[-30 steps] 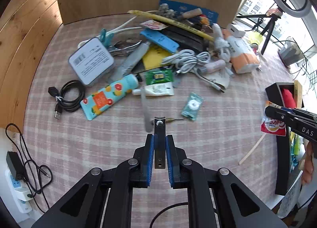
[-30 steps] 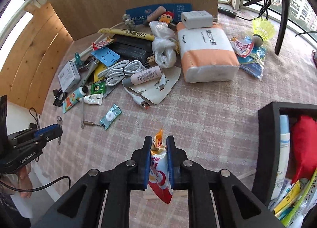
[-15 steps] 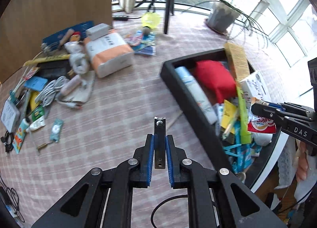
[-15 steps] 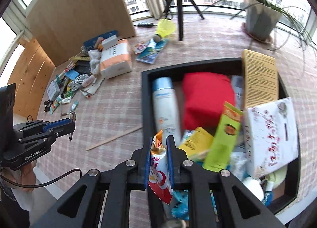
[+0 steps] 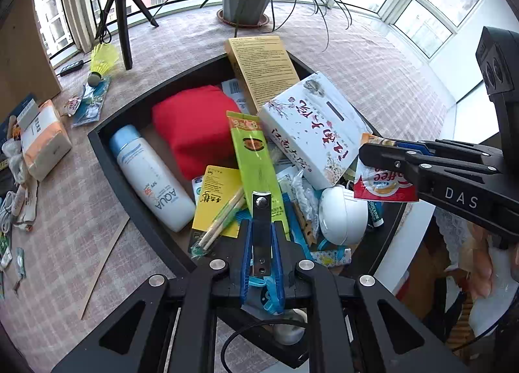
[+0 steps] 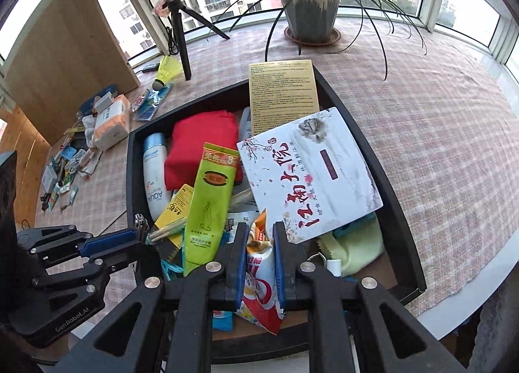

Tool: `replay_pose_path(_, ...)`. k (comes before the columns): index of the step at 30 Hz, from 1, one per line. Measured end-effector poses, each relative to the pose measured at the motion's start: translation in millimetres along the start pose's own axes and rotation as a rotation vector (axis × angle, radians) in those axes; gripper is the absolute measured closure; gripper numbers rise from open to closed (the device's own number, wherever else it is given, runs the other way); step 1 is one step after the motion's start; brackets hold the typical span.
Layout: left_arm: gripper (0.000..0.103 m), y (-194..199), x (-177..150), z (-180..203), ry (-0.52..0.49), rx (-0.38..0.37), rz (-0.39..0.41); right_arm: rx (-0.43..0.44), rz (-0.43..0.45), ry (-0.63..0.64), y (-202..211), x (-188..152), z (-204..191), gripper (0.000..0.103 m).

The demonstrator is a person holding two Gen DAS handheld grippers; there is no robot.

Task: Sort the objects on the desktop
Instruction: 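Lower both items into the tray and open both grippers, then grasp the mint candy packet with the left gripper while the right grasps the wooden stick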

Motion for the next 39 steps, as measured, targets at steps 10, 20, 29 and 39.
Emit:
replay_pose_path(10,0.068,31,-10,-48,0.049,0.064,0.037,-0.002,-0.004,0.008,3,4,-23,0.053)
replay_pose_path(20,0.068,71,-54,-194,0.125,0.147,0.026,0.089,0.001,-0.009,7,-5,-124,0.053)
replay_pose_path(29,0.068,81,-85,-316,0.211,0.172,-0.019,0.192,-0.102,-0.036,-51,-5,-236,0.053)
replay_pose_path(39,0.068,48,-99,-375,0.245,0.151,-0.106,0.081,-0.244,-0.203,-145,7,-256,0.068)
Point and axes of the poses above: each gripper's, at about its wrist camera, not at the fingertips, and y roughly against the way its jaws point, z to its right, x to its top, the point moved 2 cm from there along -y, roughly the way its jaws point, and after that the axes turned 5 degrees about -z, right-handed, at the moved point
